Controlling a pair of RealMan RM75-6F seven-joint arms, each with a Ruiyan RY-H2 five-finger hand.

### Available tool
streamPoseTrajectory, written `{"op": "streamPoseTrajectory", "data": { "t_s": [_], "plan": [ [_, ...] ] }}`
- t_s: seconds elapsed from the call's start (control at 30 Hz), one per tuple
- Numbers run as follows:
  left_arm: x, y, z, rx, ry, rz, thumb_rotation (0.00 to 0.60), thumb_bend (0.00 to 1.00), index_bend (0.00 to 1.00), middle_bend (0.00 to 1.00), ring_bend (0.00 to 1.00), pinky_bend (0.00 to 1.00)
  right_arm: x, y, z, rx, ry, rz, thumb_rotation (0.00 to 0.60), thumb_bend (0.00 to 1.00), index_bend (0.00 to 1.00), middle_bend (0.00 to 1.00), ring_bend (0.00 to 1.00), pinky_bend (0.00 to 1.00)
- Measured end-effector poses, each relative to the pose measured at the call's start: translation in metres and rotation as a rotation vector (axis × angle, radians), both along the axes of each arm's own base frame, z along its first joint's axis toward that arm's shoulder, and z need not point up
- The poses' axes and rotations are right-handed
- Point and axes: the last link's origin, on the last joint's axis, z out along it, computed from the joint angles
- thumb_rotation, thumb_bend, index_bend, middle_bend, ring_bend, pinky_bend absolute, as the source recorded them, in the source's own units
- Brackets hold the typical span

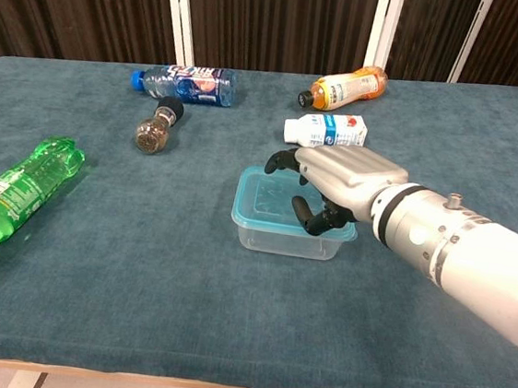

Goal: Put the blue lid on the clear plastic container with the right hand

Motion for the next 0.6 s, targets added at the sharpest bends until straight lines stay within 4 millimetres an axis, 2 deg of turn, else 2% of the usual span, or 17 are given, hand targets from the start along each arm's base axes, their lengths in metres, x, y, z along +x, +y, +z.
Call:
{"op": "streamPoseTrajectory", "data": {
  "t_s": [0.23, 0.6],
  "plan": [
    [0.0, 0.0, 0.0, -0.002, 0.001, 0.003, 0.6, 0.31, 0.16, 0.07, 0.15, 0.44, 0.002, 0.001, 0.003, -0.024, -0.009, 0.024, 0.6, 0.37, 0.29, 0.25, 0.3, 0.38],
    [0.0, 0.0, -0.001, -0.005, 0.004, -0.001, 0.6, 0.31, 0.16, 0.07, 0.15, 0.44, 0.02, 0.004, 0.013, -0.091, -0.087, 0.097, 0.6, 0.37, 0.29, 0.25, 0.3, 0.38]
  ]
}}
